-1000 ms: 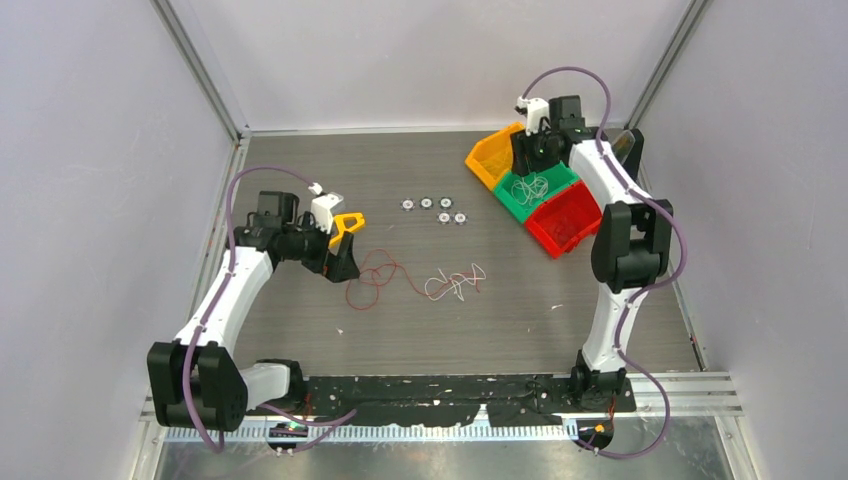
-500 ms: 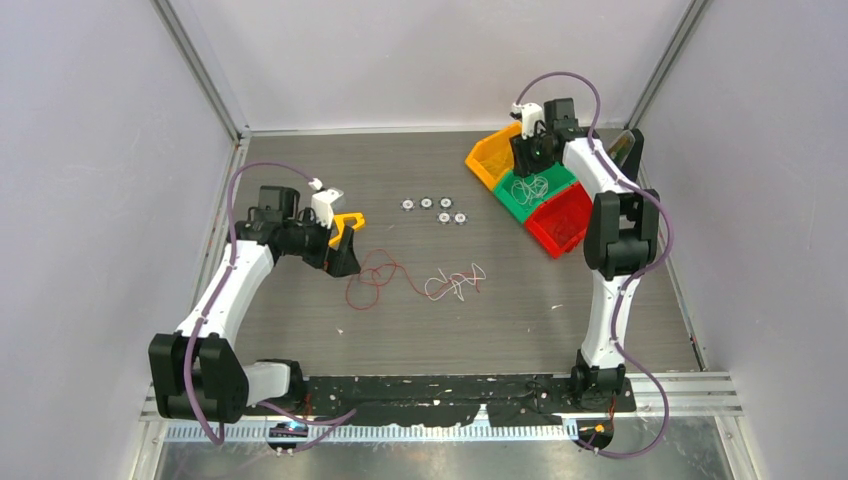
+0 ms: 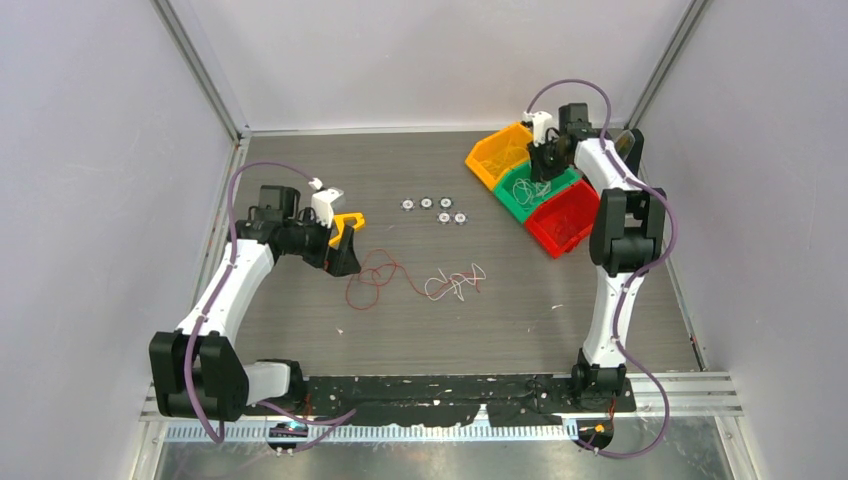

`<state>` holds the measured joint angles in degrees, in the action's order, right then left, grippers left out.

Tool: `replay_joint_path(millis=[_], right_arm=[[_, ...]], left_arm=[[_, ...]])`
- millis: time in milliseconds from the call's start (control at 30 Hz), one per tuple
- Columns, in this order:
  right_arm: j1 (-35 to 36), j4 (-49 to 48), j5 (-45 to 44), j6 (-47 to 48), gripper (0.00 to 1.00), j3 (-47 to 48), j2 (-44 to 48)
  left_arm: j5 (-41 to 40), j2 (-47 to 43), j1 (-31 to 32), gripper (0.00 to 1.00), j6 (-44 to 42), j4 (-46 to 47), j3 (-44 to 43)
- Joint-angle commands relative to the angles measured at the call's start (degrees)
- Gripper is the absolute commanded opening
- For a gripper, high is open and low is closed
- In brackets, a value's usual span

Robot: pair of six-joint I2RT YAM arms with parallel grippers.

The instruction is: Untangle the cables

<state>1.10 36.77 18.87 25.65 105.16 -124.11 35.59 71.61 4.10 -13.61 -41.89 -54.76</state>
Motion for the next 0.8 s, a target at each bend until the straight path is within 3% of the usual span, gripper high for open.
replay_joint_path(millis=[0,133,333,500,667,767], right_arm=[[-2.17,6.98,1.44,7.03,0.05,0.89,5.54],[-2.29,14.90,1.92,13.67,0.06,1.49,4.93],[-1.68,21.66,0.96,14.79,0.07,9.29,-2.91],[-1.43,22.11,3.42,11.18,0.42,16.12,-5.32],[-1.21,21.89,6.21,9.98,0.57,16.59,-0.27],[-1.27,21.12,6.55,9.96,0.71,13.00,4.97]], left_arm=[[0.69,0.04,-0.23,1.00,1.29,1.06,-2.01],[1.31,0.18,-0.23,1.00,1.64,1.46,-1.32],[1.24,-0.12,-0.23,1.00,1.85,1.04,-1.14],[0.62,-0.74,-0.23,1.00,0.97,0.14,-1.12],[0.07,-2.00,-0.22,1.00,-0.35,0.28,-0.75],[0.25,-3.28,-0.19,1.00,-0.41,1.56,0.15]])
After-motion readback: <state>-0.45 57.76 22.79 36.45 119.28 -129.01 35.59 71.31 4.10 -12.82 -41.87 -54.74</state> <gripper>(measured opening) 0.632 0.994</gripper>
